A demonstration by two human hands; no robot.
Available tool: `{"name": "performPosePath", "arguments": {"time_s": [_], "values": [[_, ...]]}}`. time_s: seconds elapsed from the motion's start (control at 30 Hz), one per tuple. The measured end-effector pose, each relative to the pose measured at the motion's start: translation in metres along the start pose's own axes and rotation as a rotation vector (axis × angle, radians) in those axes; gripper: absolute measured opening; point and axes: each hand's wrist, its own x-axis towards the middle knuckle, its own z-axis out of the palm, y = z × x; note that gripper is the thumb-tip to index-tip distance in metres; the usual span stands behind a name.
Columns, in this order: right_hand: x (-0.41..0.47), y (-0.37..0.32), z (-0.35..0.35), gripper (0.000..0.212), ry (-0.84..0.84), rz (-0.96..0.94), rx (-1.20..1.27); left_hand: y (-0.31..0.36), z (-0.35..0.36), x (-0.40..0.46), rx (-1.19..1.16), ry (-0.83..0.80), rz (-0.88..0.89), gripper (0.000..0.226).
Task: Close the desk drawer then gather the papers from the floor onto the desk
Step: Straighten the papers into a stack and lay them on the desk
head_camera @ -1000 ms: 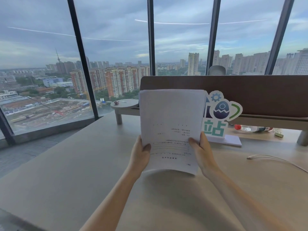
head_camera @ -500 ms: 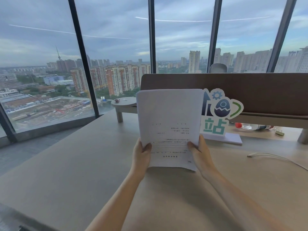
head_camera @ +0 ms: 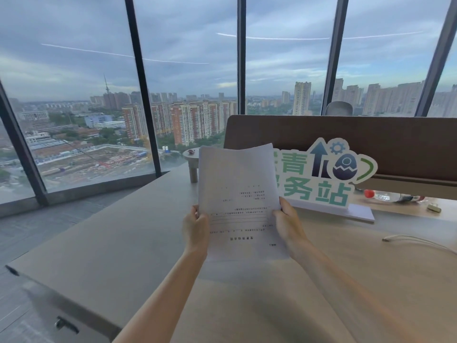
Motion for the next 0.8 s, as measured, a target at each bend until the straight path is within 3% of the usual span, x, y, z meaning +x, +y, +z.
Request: {"name": "performPosePath", "arguments": {"time_s": [0.27,0.57,0.8], "values": [[0.035,0.013,0.058,0.039,-0.110,0.192,0.007,-0.020,-0.043,0.036,0.241,0.129,0.049,0.048],[0.082,0.043,0.127,0.026,-0.207,0.347,-0.070,-0.062,-0.076,0.112,0.398,0.068,-0.096,0.042],[0.123,0.048,0.151,0.024,-0.245,0.312,-0.204,-0.069,-0.082,0.171,0.450,0.007,-0.176,0.039]]}}
